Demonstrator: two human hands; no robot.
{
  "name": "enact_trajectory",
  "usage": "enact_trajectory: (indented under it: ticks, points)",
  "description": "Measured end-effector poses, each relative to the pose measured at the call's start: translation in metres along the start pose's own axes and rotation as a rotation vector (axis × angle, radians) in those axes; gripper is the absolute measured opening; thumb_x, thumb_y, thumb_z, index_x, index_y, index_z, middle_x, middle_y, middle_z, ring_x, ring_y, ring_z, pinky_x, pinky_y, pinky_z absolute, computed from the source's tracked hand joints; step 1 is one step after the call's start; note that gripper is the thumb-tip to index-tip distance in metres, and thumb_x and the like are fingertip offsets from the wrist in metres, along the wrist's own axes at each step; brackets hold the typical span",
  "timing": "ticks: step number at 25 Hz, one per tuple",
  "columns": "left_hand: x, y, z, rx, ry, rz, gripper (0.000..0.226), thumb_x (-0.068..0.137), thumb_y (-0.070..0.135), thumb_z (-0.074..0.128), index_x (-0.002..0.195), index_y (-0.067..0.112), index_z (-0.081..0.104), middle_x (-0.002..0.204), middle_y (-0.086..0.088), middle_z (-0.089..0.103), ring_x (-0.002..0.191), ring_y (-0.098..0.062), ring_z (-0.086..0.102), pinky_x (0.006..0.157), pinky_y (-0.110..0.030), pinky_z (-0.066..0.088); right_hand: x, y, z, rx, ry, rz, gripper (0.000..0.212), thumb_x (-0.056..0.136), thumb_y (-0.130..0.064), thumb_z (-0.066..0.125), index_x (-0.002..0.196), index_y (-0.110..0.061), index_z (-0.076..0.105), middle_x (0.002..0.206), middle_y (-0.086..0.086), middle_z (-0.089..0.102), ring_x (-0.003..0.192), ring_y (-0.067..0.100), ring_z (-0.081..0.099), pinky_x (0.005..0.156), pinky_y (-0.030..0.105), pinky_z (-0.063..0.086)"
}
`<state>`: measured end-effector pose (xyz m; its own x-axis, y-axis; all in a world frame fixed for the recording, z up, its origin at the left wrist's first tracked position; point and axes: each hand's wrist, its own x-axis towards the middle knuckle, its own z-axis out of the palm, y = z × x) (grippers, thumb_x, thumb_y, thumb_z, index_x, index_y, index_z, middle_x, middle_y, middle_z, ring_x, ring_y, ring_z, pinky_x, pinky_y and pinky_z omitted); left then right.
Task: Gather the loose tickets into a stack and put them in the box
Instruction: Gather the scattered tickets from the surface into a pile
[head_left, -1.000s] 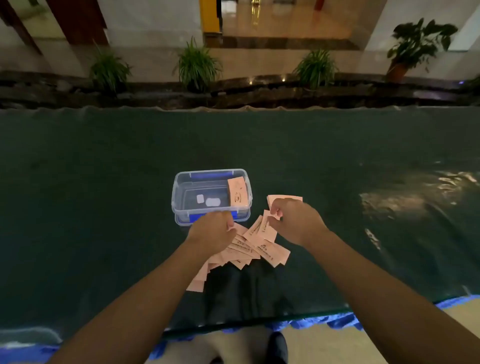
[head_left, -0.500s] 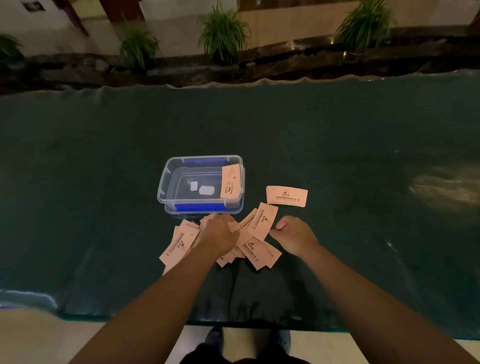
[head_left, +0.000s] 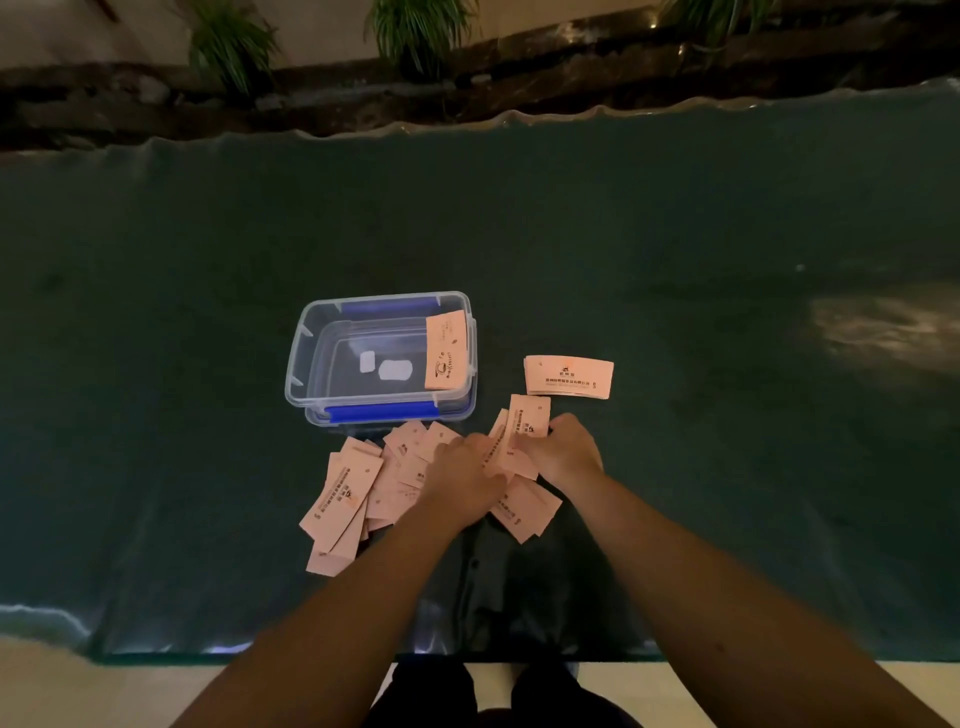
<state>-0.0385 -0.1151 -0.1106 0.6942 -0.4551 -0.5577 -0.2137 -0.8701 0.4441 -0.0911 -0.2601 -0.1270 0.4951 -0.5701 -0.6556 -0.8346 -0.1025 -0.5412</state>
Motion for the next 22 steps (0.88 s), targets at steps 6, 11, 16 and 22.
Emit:
enact_trajectory:
  ticks: [6,11,16,22]
  points:
    - [-0.005,-0.013,0.013,-0.009,0.011,0.056,0.03,0.088,0.037,0.06,0.118,0.033,0.059,0.108,0.01,0.062,0.111,-0.018,0.054,0.099,-0.04,0.046,-0.007,-0.014,0.007,-0.11,-0.093,0.045,0.073,0.074,-0.027,0.095,0.133,-0.014,0.054,0.129,0.008,0.069,0.107,0.025,0.071,0.07,0.034,0.052]
    - [-0.024,-0.026,0.018,-0.1,0.058,0.078,0.029,0.092,0.035,0.061,0.12,0.029,0.062,0.113,0.009,0.061,0.106,-0.009,0.057,0.094,-0.028,0.049,-0.005,-0.033,0.019,-0.089,0.0,0.185,0.102,0.068,-0.052,0.092,0.149,-0.017,0.041,0.137,0.01,0.063,0.111,0.03,0.067,0.071,0.039,0.059]
    - [-0.05,-0.037,0.021,-0.27,-0.014,-0.014,0.008,0.09,0.035,0.067,0.089,0.031,0.06,0.097,0.014,0.068,0.087,-0.002,0.062,0.067,-0.018,0.043,-0.001,-0.035,0.027,-0.244,0.004,0.153,0.118,0.065,-0.031,0.098,0.157,-0.014,0.027,0.155,0.015,0.045,0.138,0.039,0.053,0.101,0.052,0.057]
    - [-0.053,-0.024,0.032,-0.587,-0.18,-0.112,0.022,0.088,0.023,0.072,0.102,0.04,0.073,0.1,0.023,0.072,0.104,-0.003,0.067,0.084,-0.024,0.05,-0.007,-0.016,-0.001,-0.423,-0.107,0.018,0.091,0.078,-0.02,0.09,0.152,-0.02,0.037,0.153,0.012,0.038,0.134,0.035,0.054,0.096,0.045,0.057]
